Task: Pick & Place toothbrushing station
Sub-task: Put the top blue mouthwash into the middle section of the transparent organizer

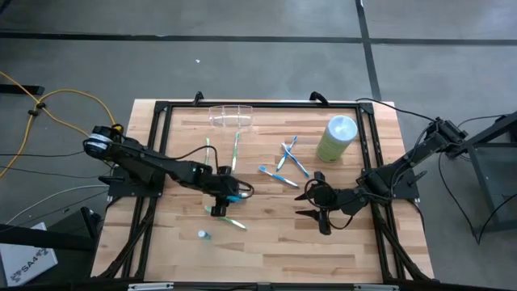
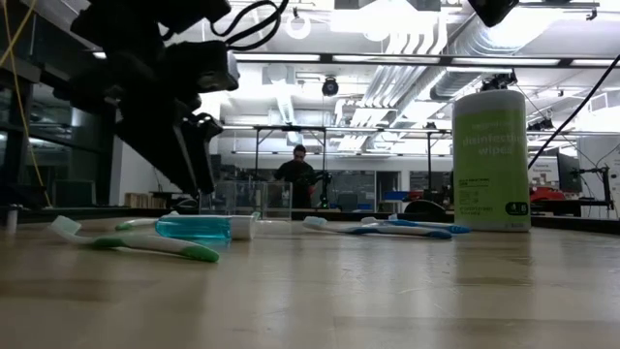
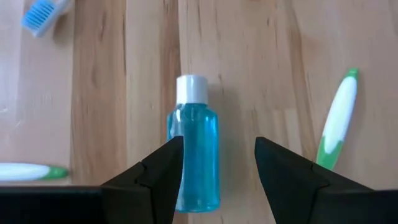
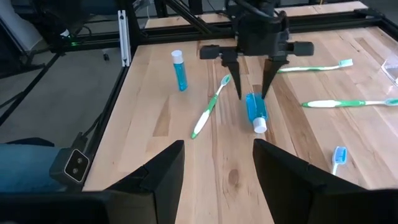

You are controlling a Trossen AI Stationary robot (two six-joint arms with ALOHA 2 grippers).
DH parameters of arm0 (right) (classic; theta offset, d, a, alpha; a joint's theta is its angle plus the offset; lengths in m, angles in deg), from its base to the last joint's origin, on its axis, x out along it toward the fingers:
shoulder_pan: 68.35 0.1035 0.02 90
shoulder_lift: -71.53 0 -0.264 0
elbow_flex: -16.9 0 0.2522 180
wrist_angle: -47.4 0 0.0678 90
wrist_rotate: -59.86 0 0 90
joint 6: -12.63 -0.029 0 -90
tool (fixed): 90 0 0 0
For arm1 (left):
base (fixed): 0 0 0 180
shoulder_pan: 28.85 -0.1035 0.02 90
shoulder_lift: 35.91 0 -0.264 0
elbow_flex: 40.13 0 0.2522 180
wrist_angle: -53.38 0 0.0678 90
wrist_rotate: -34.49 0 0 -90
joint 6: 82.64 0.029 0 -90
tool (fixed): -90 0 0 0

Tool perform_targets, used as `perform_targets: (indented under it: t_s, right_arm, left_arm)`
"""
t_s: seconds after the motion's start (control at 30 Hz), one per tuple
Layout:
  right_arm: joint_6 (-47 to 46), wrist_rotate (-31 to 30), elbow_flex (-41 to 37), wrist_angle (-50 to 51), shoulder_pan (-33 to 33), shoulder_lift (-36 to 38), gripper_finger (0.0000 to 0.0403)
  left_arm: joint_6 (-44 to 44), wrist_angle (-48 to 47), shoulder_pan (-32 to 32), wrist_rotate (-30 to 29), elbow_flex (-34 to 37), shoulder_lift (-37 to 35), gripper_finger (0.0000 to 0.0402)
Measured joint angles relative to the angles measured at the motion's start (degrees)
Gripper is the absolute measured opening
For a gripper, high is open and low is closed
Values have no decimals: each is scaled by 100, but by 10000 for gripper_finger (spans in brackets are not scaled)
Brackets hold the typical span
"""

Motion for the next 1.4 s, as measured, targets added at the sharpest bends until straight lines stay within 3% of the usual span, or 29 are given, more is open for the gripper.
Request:
perform_targets:
  t_s: [0.23,0.57,1.23,1.4]
  right_arm:
    - [-36,0,0,19,0,-2,183]
    - [-39,0,0,5,0,-2,183]
    - [-60,0,0,-31,0,-4,183]
    - [-60,0,0,-27,0,-4,183]
  left_arm:
    - [-242,-79,186,-161,0,0,191]
    - [-514,-198,291,-884,2,291,191]
    - [-529,-166,444,-1019,-13,839,191]
    - [-523,-168,549,-1322,-20,848,191]
